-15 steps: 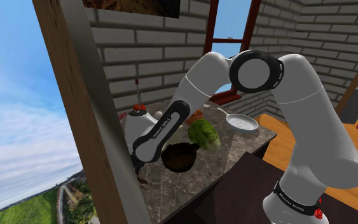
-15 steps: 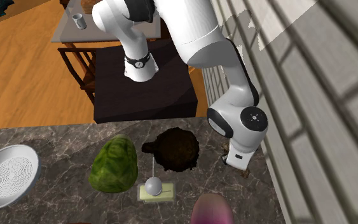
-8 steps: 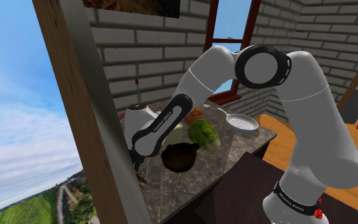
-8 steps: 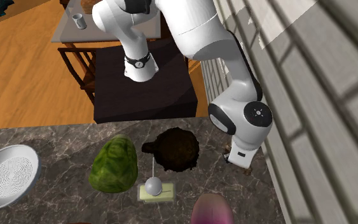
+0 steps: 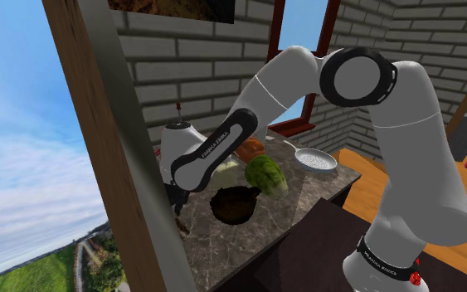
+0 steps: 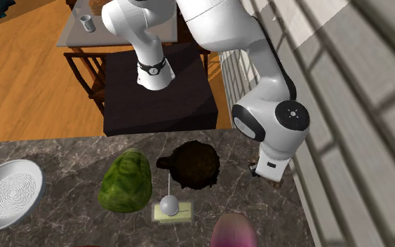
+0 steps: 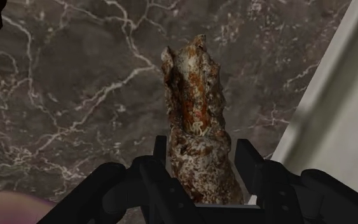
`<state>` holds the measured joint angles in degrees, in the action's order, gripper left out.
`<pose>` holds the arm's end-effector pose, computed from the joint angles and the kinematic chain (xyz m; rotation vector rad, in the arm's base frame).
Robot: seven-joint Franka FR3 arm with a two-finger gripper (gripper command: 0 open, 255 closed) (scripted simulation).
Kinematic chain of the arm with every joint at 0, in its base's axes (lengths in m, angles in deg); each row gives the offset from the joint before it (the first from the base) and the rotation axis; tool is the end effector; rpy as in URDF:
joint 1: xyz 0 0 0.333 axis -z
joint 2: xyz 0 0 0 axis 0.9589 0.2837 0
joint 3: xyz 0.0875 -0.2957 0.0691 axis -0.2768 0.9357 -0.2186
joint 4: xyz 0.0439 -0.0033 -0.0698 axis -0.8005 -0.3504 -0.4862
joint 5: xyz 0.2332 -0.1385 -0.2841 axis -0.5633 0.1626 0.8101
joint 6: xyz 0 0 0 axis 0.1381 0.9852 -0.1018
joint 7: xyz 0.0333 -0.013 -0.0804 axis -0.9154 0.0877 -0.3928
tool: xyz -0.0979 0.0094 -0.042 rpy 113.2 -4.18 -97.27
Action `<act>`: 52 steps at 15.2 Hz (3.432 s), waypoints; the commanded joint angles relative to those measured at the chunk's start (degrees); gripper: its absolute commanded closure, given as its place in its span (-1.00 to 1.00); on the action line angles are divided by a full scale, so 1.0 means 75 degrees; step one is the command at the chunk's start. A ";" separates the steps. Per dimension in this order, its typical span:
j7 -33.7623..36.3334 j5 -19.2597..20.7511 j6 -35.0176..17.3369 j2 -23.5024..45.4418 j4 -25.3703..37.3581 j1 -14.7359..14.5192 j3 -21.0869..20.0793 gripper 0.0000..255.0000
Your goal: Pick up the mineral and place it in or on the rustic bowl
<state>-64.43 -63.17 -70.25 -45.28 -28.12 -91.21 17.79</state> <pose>0.5538 0.3109 0.2104 -3.0152 -0.1642 -0.0885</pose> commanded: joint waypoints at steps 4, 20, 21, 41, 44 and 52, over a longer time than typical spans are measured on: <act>-0.0031 -0.0088 0.0374 -0.0423 -0.0048 0.0064 -0.0078 1.00; -0.0266 -0.0402 0.1406 -0.1600 -0.0184 0.0319 -0.0239 1.00; -0.0432 -0.0488 0.1317 -0.1808 -0.0485 0.0445 -0.0241 1.00; -0.4252 -0.1977 0.0574 -0.4761 -0.4457 0.2261 0.0701 1.00; -0.4310 -0.2022 0.0236 -0.4492 -0.4527 0.2250 0.0692 1.00; -0.4492 -0.2166 -0.0655 -0.3702 -0.4632 0.2227 0.0662 1.00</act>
<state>-97.99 -79.25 -74.16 -73.89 -62.74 -74.45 22.84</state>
